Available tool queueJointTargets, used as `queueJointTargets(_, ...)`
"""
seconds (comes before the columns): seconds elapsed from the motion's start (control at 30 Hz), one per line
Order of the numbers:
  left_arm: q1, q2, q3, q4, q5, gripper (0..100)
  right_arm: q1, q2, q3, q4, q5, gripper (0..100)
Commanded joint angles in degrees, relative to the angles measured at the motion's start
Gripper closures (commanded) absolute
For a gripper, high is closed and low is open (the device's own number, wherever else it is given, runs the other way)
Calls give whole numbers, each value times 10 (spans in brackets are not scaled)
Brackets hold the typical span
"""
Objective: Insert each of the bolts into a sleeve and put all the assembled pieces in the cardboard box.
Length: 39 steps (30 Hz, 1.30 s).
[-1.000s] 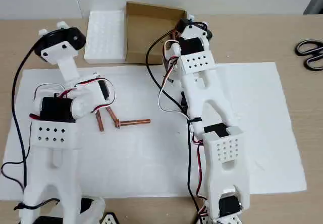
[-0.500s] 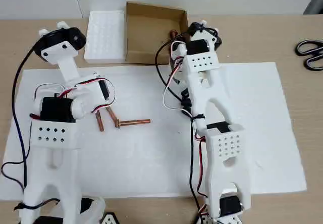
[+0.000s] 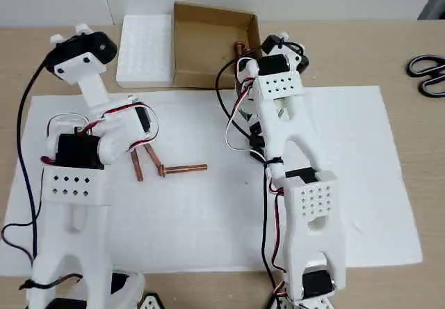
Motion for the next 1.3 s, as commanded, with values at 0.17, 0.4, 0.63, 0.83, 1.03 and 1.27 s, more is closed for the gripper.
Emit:
queueJointTargets(0.17,1,-6,-3,-13,4,994,5,4,-1,-8,-3,872)
queueJointTargets(0.4,-2,-6,-3,-13,3,994,6,54,-4,-20,-4,872)
queueJointTargets(0.63,-3,-6,-3,-13,2,994,21,60,-39,-23,-3,876)
queueJointTargets(0.83,-3,-6,-3,-13,2,994,57,60,-44,-22,-2,876)
queueJointTargets(1.03,-3,-6,-3,-13,1,994,61,61,-44,-23,-2,876)
queueJointTargets(1.27,-3,-6,-3,-13,1,994,61,61,-44,-23,-2,879)
